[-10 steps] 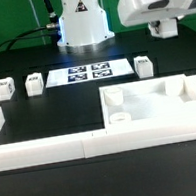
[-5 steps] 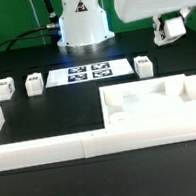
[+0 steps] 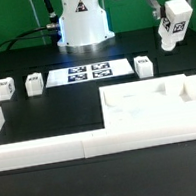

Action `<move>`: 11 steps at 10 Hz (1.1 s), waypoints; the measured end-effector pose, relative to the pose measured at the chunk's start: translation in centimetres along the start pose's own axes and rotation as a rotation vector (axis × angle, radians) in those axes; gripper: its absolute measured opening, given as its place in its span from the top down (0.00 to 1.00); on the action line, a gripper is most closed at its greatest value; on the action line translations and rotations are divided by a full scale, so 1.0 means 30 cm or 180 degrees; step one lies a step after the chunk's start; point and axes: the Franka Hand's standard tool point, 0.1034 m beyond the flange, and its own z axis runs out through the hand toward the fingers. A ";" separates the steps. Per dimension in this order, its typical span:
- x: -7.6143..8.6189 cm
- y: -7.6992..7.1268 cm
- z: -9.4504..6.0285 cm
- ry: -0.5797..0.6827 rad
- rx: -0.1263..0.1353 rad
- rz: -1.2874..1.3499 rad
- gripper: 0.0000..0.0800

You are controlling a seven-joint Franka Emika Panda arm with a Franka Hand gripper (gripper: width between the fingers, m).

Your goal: Assemble square table

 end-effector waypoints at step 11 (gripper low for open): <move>0.199 0.080 0.032 0.1065 -0.0060 0.0003 0.64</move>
Offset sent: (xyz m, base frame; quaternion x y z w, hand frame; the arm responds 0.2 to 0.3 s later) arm 0.0000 0.0000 0.0000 0.0000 0.1938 0.0000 0.9810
